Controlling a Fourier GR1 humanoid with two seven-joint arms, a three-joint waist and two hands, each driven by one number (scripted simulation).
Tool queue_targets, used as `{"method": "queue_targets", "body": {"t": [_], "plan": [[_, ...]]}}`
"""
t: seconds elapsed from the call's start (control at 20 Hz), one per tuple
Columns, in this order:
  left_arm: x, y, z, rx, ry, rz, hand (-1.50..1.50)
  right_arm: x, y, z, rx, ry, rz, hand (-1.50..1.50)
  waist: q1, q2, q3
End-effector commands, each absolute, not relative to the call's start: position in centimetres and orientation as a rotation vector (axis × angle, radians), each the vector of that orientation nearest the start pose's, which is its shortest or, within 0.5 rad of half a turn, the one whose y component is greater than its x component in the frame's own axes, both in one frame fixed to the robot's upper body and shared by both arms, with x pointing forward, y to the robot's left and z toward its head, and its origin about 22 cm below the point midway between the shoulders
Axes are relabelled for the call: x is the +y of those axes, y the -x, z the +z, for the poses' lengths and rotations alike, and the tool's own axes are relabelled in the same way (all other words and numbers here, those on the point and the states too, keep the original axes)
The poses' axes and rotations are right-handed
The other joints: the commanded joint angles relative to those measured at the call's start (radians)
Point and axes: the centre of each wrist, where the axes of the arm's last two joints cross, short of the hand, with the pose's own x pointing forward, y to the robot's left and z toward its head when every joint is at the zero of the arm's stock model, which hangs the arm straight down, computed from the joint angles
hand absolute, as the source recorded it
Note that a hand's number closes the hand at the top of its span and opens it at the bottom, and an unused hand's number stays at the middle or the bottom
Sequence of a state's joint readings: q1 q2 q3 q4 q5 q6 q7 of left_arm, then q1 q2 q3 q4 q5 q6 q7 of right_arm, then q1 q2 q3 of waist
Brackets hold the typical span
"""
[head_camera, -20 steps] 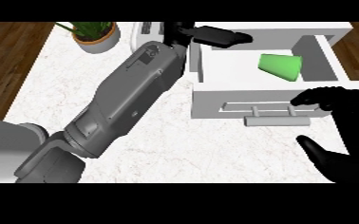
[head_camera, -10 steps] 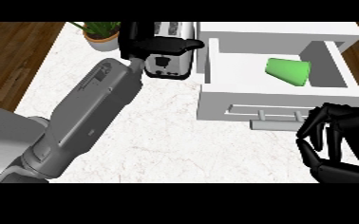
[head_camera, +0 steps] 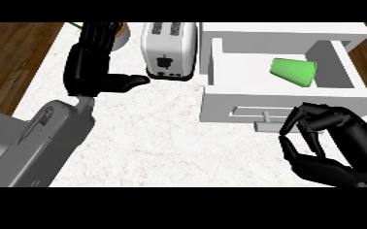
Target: Pick up the cup, place it into the drawer and close the drawer
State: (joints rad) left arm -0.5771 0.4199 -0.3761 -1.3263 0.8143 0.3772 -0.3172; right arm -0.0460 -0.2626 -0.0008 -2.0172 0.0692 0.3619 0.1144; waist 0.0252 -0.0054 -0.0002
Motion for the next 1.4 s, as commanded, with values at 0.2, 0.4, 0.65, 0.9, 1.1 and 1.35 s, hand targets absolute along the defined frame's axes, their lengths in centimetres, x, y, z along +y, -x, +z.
{"method": "queue_targets", "body": {"t": [0.2, 0.4, 0.65, 0.9, 1.1, 1.35], "plan": [[24.2, -30.9, 6.7, -1.896, 0.274, 0.177, -1.5, -23.8, -24.0, 10.9, -1.779, 0.302, 1.086, 1.5, 0.009, 0.005, 0.0], [28.7, -29.8, 7.7, -1.86, 0.251, 0.185, -1.5, -24.8, -25.0, 6.8, -1.706, 0.372, 1.175, 1.5, -0.001, 0.006, 0.001], [30.6, -28.9, 6.5, -1.879, 0.247, 0.186, -1.5, -20.4, -28.2, 4.2, -1.67, 0.408, 1.2, -1.5, -0.01, 0.008, 0.0], [31.3, -27.0, 4.4, -1.877, 0.255, 0.203, -1.5, -20.0, -30.0, 1.7, -1.602, 0.453, 1.272, -1.5, -0.014, 0.007, 0.0], [33.7, -26.5, 5.4, -1.886, 0.261, 0.188, -1.5, -20.8, -33.2, 0.7, -1.542, 0.475, 1.288, -1.5, -0.007, 0.008, 0.001], [34.6, -26.5, 3.0, -1.879, 0.262, 0.199, -1.5, -20.7, -34.8, -2.9, -1.527, 0.429, 1.242, -1.5, -0.012, 0.01, 0.0]]}}
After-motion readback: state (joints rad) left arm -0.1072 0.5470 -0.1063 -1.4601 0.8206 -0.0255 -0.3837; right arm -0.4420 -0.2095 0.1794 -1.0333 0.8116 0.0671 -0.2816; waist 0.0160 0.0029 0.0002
